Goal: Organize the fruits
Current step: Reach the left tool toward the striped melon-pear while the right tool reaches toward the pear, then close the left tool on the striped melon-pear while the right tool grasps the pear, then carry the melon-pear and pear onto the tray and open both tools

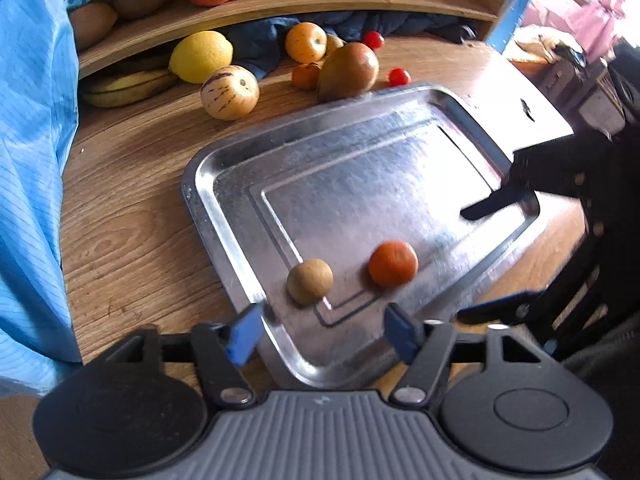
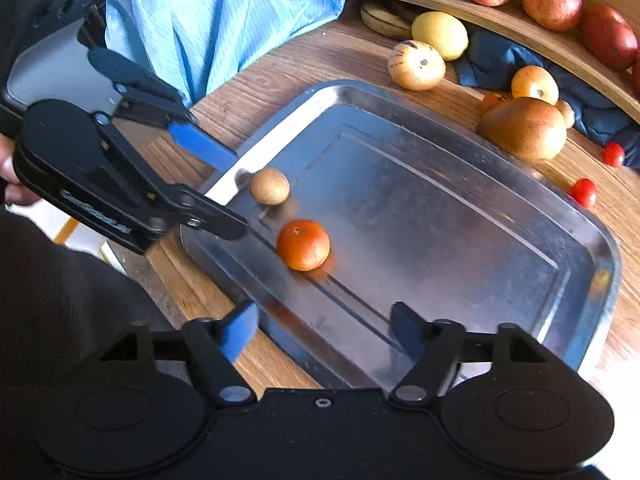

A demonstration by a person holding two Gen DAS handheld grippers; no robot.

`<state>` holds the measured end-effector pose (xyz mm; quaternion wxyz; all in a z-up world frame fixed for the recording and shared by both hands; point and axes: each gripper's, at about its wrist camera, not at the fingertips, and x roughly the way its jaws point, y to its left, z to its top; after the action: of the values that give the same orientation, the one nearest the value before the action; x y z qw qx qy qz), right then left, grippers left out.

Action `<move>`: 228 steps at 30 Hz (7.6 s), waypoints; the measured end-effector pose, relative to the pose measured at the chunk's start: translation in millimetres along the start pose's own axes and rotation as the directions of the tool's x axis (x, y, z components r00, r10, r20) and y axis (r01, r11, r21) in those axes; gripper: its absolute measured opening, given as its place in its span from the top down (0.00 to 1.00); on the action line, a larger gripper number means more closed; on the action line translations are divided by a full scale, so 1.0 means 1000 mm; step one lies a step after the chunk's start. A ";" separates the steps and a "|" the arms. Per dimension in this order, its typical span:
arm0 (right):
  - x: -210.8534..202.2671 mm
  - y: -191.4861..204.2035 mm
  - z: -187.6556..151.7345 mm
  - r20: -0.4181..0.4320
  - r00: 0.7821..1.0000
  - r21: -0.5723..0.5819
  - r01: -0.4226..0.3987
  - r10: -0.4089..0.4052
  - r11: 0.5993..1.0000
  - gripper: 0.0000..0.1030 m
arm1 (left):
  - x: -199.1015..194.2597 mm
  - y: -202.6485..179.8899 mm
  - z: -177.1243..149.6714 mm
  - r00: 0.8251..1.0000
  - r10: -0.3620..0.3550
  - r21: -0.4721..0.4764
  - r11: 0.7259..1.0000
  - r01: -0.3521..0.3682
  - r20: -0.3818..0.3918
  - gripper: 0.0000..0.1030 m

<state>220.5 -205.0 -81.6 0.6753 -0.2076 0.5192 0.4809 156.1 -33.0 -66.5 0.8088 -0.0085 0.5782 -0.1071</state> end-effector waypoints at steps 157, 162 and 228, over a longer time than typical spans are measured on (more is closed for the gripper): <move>0.030 -0.099 0.096 0.205 0.921 0.304 0.263 -0.332 0.916 0.27 | 0.086 0.084 0.139 0.978 0.141 -0.485 0.873 -0.049 0.155 0.47; 0.019 -0.097 0.095 0.221 0.915 0.308 0.261 -0.336 0.915 0.27 | 0.077 0.083 0.136 0.975 0.142 -0.481 0.876 -0.043 0.172 0.47; -0.005 -0.022 0.028 0.122 0.953 0.364 0.216 -0.277 0.906 0.27 | 0.053 0.038 0.051 0.995 0.081 -0.396 0.917 -0.051 0.057 0.47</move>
<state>254.0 -194.9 -71.4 0.7987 -0.1074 0.5053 0.3084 226.6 -11.5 -103.7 0.8140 -0.1555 0.5582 0.0393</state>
